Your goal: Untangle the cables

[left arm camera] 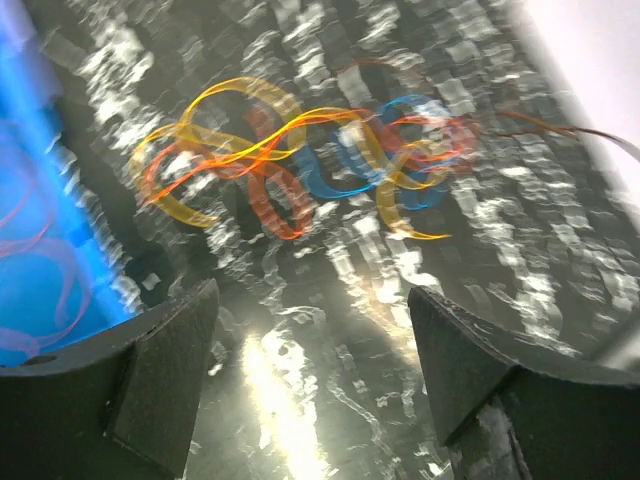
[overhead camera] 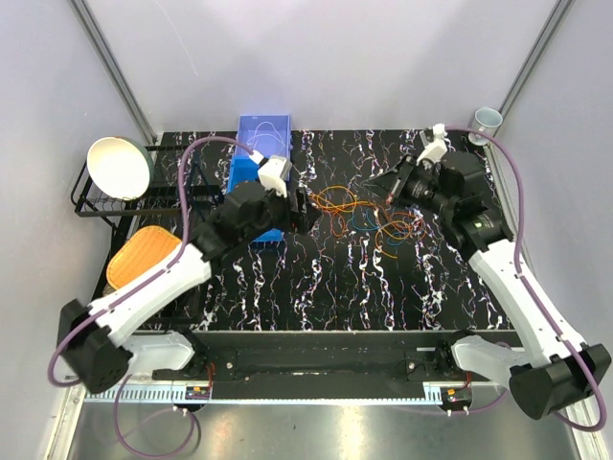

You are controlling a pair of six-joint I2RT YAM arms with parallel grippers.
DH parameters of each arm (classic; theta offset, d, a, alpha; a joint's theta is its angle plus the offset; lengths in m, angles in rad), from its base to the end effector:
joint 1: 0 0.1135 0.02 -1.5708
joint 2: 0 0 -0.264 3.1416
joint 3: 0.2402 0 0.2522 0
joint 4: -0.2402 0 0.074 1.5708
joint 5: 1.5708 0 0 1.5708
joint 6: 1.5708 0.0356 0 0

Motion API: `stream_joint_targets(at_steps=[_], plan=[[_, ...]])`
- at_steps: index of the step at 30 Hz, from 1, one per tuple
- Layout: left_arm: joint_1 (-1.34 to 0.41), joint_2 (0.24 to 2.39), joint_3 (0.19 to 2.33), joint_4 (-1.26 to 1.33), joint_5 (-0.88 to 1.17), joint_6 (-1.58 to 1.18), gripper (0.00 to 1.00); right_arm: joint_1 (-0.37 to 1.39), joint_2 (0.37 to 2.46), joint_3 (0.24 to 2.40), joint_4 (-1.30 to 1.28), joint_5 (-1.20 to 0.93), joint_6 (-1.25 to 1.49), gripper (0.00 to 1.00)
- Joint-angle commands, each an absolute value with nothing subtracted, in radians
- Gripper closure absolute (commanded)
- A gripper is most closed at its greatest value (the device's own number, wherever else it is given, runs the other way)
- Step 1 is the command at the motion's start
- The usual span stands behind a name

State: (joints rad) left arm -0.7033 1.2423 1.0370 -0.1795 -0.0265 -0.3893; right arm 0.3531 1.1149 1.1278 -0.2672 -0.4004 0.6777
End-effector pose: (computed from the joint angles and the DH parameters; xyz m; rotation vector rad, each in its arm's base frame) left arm 0.2206 -0.1858 0.3310 0.2981 1.9981 -0.6844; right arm 0.2310 0.0999 0.3868 0.0130 1.9455 1.0719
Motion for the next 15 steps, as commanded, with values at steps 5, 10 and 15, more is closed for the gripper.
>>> stream_joint_targets(at_steps=[5, 10, 15], plan=[[-0.830, 0.951, 0.769, 0.274, 0.149, -0.275, 0.08, 0.357, 1.062, 1.204, -0.276, -0.532, 0.762, 1.00], [-0.887, 0.949, 0.745, 0.336, 0.112, -0.252, 0.06, 0.357, 1.049, 1.187, -0.249, -0.561, 0.808, 1.00], [-0.989, 1.037, 0.781, 0.399, 0.011, -0.201, 0.06, 0.357, 1.029, 1.170, -0.233, -0.586, 0.854, 1.00]])
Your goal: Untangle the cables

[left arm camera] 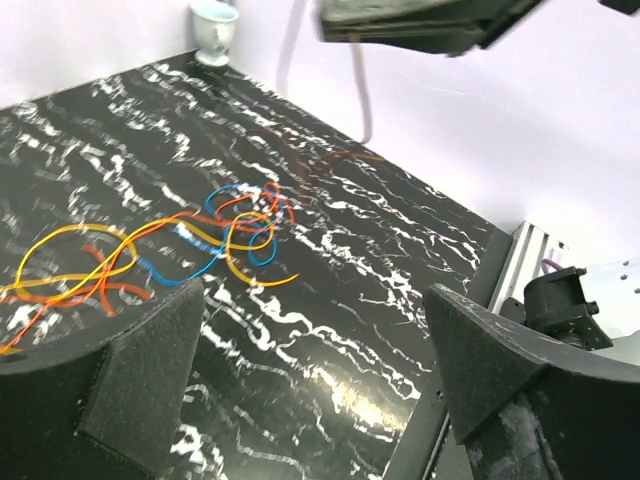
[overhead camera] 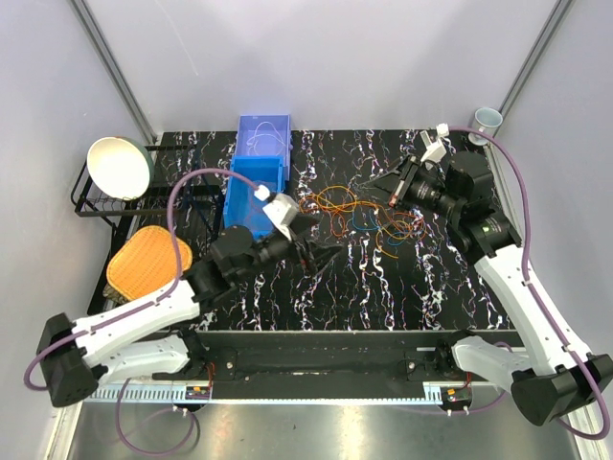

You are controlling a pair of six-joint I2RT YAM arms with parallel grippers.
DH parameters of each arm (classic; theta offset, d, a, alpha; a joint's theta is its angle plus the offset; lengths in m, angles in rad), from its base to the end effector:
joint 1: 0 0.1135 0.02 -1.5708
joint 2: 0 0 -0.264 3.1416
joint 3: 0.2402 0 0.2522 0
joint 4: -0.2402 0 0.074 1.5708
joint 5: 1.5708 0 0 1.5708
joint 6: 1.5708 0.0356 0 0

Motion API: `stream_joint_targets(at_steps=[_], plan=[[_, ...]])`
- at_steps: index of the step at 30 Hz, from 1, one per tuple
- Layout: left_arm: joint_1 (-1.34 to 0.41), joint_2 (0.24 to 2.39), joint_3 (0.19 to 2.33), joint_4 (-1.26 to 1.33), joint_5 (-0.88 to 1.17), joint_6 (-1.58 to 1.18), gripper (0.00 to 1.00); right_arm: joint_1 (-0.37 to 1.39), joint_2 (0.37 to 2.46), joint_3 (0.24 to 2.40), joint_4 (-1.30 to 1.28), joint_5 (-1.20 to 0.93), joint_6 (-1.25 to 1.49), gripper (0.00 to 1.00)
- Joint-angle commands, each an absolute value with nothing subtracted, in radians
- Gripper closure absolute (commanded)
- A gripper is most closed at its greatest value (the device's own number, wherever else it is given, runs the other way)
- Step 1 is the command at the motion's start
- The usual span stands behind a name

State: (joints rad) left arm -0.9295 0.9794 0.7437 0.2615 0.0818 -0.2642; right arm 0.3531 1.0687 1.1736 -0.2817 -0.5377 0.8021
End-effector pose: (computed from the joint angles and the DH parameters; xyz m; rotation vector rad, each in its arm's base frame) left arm 0.1379 -0.1896 0.3366 0.5980 1.5209 -0.9970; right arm 0.2125 0.0978 0.4118 -0.0042 1.9127 1.2822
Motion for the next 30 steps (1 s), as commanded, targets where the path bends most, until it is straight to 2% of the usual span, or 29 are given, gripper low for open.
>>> stream_joint_targets(at_steps=[1, 19, 30], plan=[[-1.000, 1.052, 0.798, 0.403, 0.006, -0.192, 0.06, 0.357, 1.026, 1.167, -0.235, -0.587, 0.857, 1.00], [-1.061, 1.383, 0.966, 0.537, -0.006, -0.092, 0.07, 0.357, 0.991, 1.154, -0.241, -0.627, 0.876, 1.00], [-1.075, 1.460, 0.959, 0.632, -0.054, -0.109, 0.09, 0.356, 1.006, 1.178, -0.253, -0.638, 0.859, 1.00]])
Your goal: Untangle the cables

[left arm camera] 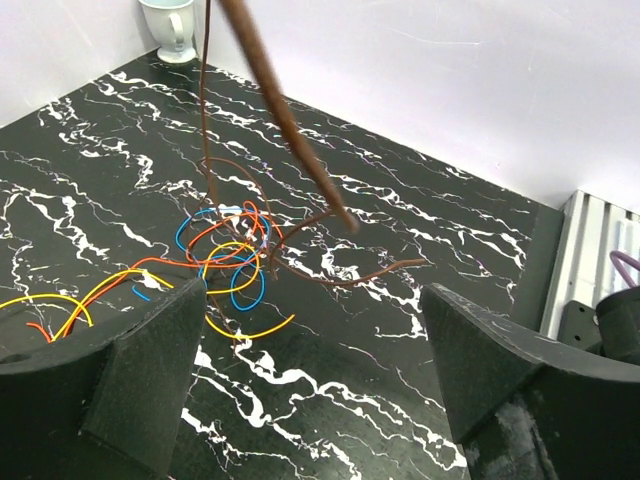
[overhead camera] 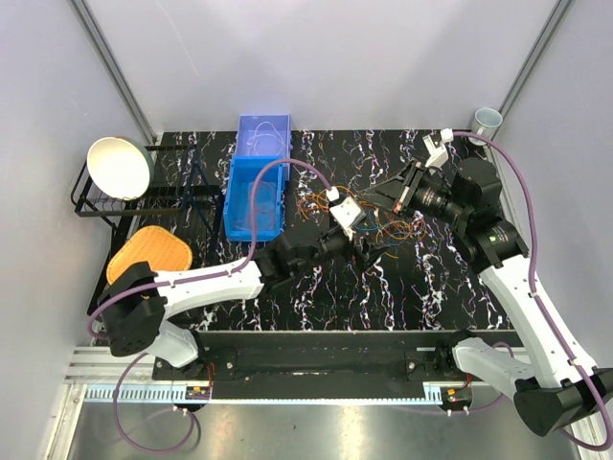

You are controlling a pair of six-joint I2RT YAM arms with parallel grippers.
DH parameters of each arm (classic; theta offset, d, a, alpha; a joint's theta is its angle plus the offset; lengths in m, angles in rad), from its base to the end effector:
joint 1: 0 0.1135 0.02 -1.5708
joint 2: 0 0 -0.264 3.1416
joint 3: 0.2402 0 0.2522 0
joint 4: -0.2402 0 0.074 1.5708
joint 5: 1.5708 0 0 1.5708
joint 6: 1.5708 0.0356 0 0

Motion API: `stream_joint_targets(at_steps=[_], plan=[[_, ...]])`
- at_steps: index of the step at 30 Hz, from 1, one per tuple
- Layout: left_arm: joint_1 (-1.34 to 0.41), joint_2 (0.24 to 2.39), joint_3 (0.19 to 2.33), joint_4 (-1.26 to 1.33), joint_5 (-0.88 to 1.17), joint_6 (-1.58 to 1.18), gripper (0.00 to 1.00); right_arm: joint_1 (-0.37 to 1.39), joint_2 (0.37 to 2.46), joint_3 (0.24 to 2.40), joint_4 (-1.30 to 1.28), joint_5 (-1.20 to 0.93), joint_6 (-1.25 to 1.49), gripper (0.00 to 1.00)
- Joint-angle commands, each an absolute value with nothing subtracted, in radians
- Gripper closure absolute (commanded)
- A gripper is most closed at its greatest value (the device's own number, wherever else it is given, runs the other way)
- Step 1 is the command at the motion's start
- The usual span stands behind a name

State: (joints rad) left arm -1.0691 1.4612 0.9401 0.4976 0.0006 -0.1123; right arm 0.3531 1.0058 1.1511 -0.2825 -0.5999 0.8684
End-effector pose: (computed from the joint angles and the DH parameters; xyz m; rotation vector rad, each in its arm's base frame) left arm 0.1649 -0.3008 0.3034 0.7702 1.4840 -0.9100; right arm 0.1946 0.0931 0.4172 -0.0106 1.8990 1.3809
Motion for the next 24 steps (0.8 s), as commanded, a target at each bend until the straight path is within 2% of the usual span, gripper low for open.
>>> stream_joint_targets(at_steps=[1, 6, 9, 15, 24], plan=[[-1.075, 1.456, 0.959, 0.634, -0.070, -0.109, 0.09, 0.357, 1.008, 1.175, -0.255, -0.640, 0.859, 1.00], [-1.077, 1.401, 0.940, 0.603, -0.124, -0.118, 0.10, 0.357, 1.002, 1.143, -0.253, -0.632, 0.845, 1.00], [-1.077, 1.333, 0.920, 0.563, -0.144, -0.146, 0.15, 0.357, 1.002, 1.112, -0.253, -0.620, 0.839, 1.00], [-1.075, 1.224, 0.903, 0.496, -0.176, -0.175, 0.18, 0.357, 1.003, 1.069, -0.245, -0.614, 0.839, 1.00], [-1.077, 1.285, 0.995, 0.396, -0.164, -0.199, 0.28, 0.357, 1.002, 1.045, -0.239, -0.620, 0.844, 1.00]])
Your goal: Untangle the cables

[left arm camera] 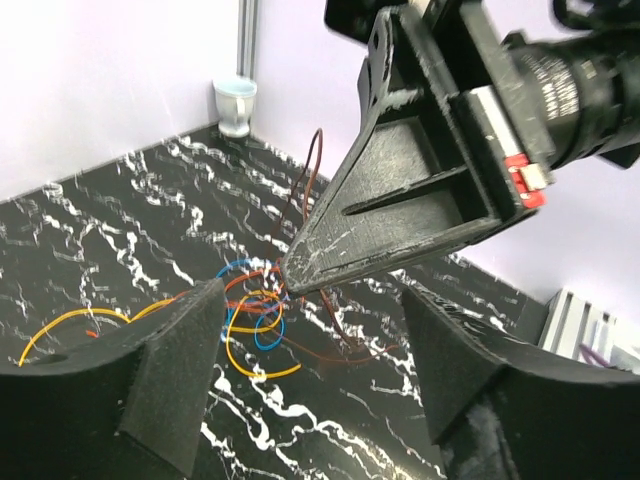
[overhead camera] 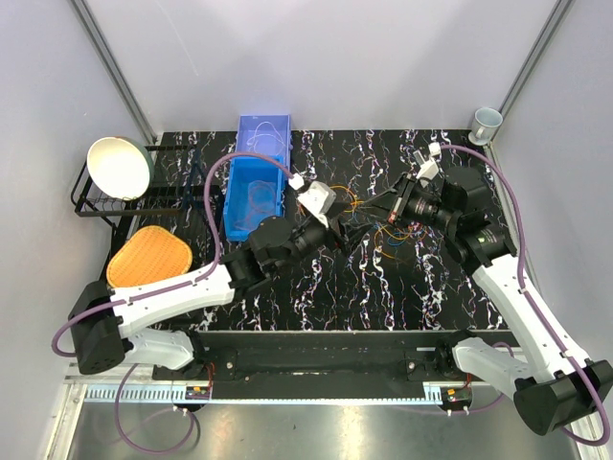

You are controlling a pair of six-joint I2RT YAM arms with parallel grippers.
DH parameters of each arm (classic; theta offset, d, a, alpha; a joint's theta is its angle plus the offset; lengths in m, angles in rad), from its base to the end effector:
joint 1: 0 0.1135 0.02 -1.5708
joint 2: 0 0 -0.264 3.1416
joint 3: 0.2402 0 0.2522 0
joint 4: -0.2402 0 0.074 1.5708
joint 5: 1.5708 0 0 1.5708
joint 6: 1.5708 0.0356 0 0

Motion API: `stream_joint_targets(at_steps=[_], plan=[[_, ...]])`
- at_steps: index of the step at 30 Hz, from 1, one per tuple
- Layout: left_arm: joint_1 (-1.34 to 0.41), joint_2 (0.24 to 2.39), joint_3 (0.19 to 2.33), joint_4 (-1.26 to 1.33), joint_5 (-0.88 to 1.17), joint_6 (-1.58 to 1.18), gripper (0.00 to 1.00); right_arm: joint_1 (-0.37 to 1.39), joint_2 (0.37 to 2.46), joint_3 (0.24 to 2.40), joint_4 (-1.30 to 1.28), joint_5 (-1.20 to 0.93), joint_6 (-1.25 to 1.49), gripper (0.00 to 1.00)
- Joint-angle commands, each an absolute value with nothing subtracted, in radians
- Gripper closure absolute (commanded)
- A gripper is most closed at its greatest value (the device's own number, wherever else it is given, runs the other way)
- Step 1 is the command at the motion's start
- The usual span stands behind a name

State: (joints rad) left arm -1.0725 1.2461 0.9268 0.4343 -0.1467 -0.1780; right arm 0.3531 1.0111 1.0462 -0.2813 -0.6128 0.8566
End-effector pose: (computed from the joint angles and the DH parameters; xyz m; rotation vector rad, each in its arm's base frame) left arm 0.1459 -0.2572 0.3563 0.5437 1.4229 -0.9067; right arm 0.2017 0.0962 0.3806 0.0199 2.0087 1.3724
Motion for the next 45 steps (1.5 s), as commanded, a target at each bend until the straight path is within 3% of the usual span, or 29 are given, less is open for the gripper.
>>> stream_joint_targets(at_steps=[1, 6, 10, 13, 17, 19, 20, 21, 25, 27, 33, 45], plan=[[-1.078, 1.292, 1.005, 0.391, -0.163, -0.201, 0.30, 0.356, 1.000, 1.045, -0.238, -0.618, 0.845, 1.00], [-1.083, 1.298, 1.014, 0.380, -0.179, -0.209, 0.40, 0.356, 0.988, 1.037, -0.238, -0.621, 0.848, 1.00], [-1.085, 1.296, 1.025, 0.367, -0.198, -0.216, 0.71, 0.357, 0.979, 1.026, -0.239, -0.623, 0.853, 1.00], [-1.085, 1.296, 1.045, 0.345, -0.215, -0.221, 0.80, 0.356, 0.970, 1.012, -0.236, -0.627, 0.856, 1.00], [-1.085, 1.322, 1.103, 0.276, -0.277, -0.235, 1.00, 0.357, 0.959, 0.971, -0.212, -0.638, 0.879, 1.00], [-1.085, 1.328, 1.141, 0.227, -0.305, -0.236, 1.00, 0.357, 0.956, 0.954, -0.207, -0.644, 0.881, 1.00], [-1.083, 1.331, 1.158, 0.201, -0.340, -0.227, 1.00, 0.357, 0.954, 0.953, -0.210, -0.649, 0.877, 0.94], [-1.083, 1.330, 1.196, 0.171, -0.365, -0.222, 1.00, 0.357, 0.953, 0.948, -0.213, -0.647, 0.874, 0.65], [-1.081, 1.302, 1.322, -0.059, -0.511, -0.175, 1.00, 0.357, 0.930, 0.943, -0.273, -0.609, 0.829, 0.17], [-1.078, 1.286, 1.419, -0.198, -0.546, -0.147, 1.00, 0.357, 0.914, 0.925, -0.311, -0.591, 0.807, 0.13], [-1.071, 1.287, 1.611, -0.553, -0.652, -0.210, 1.00, 0.356, 0.882, 0.838, -0.336, -0.531, 0.787, 0.12], [-1.014, 1.281, 1.810, -0.721, -0.761, -0.157, 1.00, 0.356, 0.905, 0.796, -0.336, -0.491, 0.778, 0.13]])
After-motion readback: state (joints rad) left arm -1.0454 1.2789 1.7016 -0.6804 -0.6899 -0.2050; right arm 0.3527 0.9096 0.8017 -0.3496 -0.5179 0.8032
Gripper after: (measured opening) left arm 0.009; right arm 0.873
